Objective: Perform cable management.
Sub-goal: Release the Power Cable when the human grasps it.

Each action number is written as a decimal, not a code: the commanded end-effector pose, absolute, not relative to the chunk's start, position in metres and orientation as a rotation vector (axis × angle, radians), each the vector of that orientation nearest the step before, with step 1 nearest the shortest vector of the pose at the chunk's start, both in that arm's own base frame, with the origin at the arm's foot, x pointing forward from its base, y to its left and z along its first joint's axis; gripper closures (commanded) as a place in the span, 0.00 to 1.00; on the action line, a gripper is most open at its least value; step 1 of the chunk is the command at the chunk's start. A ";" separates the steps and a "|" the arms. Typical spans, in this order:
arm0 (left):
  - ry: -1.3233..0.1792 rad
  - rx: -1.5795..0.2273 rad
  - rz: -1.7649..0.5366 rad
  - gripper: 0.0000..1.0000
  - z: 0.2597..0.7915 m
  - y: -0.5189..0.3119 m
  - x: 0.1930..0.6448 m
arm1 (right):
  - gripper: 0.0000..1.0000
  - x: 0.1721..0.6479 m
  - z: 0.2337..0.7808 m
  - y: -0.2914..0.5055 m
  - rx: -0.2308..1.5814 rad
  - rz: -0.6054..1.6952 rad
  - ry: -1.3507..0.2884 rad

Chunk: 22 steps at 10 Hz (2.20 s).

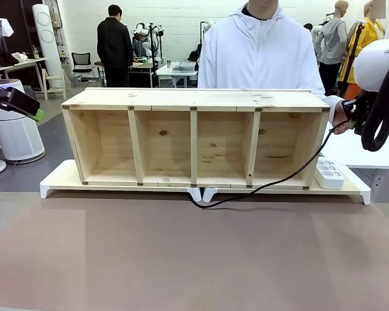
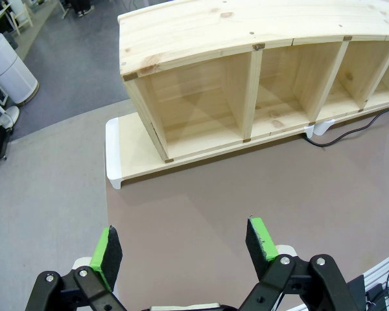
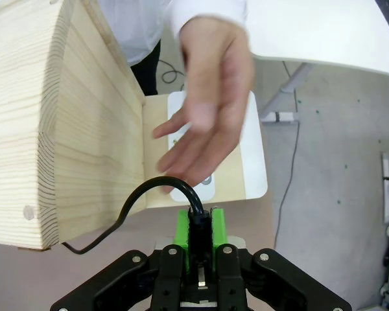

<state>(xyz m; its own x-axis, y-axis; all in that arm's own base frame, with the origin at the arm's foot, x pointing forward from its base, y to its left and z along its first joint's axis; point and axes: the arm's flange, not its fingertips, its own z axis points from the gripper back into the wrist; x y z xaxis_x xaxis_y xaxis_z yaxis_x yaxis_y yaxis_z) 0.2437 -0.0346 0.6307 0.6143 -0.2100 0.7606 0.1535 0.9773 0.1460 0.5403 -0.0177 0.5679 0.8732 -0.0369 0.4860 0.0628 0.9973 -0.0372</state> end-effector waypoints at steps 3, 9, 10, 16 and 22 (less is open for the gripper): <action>-0.892 0.067 -0.208 0.00 0.631 -0.035 0.245 | 0.84 0.540 0.567 -0.017 -0.051 -0.052 -0.508; -0.892 0.067 -0.208 0.00 0.631 -0.035 0.245 | 0.64 0.541 0.568 -0.017 -0.066 -0.047 -0.504; -0.892 0.067 -0.208 0.00 0.631 -0.035 0.245 | 0.45 0.541 0.568 -0.018 -0.070 -0.044 -0.496; -0.892 0.067 -0.208 0.00 0.631 -0.035 0.245 | 0.00 0.540 0.568 -0.017 -0.080 -0.030 -0.484; -0.892 0.067 -0.208 0.00 0.631 -0.035 0.245 | 0.00 0.540 0.567 -0.017 -0.059 -0.044 -0.495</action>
<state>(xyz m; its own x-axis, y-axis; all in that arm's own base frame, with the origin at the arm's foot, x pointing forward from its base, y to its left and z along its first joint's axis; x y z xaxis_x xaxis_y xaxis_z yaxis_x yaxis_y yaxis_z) 0.2437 -0.0346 0.6307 0.6142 -0.2100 0.7606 0.1535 0.9773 0.1460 0.5395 -0.0173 0.5674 0.8780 -0.0166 0.4784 0.0514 0.9969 -0.0598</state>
